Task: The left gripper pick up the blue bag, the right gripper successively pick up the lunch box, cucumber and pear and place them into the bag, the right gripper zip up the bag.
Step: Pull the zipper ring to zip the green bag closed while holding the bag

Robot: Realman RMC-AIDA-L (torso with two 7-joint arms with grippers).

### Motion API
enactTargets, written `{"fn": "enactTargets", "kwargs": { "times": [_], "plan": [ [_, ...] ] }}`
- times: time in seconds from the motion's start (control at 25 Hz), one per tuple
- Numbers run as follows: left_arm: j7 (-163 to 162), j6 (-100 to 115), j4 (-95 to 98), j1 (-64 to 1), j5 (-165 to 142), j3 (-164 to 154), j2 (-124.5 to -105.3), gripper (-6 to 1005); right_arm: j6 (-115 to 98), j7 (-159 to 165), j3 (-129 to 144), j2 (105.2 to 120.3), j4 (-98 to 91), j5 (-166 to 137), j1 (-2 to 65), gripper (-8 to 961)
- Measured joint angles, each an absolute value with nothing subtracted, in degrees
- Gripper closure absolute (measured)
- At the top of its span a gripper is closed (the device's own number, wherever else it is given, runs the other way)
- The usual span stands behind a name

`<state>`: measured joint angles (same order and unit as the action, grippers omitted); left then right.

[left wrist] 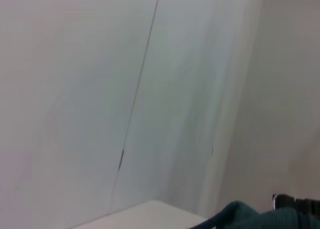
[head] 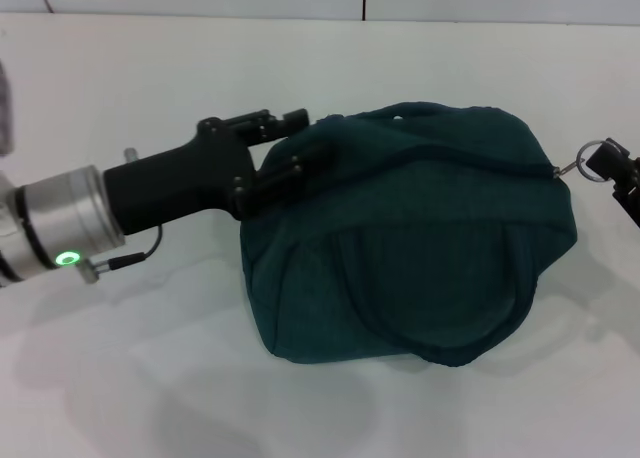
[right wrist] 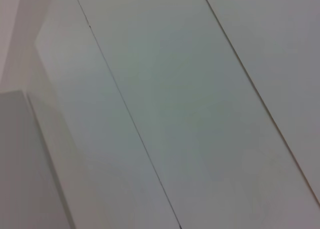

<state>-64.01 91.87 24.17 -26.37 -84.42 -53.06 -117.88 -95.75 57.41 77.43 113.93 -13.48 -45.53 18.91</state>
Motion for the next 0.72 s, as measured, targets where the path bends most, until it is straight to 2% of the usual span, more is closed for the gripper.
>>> {"fn": "enactTargets", "kwargs": {
  "times": [0.32,0.72],
  "plan": [
    [-61.61,91.25,24.24,-27.31,-87.17,-52.93,-118.36,561,-95.70,57.39,77.43,114.00,-13.44,-45.33,18.67,941],
    [-60.45,91.75,24.26,-26.92,-86.79,-52.82,-118.48,890,-94.72,57.39,74.46,114.21,-13.35,-45.27,17.73,941]
  ]
}}
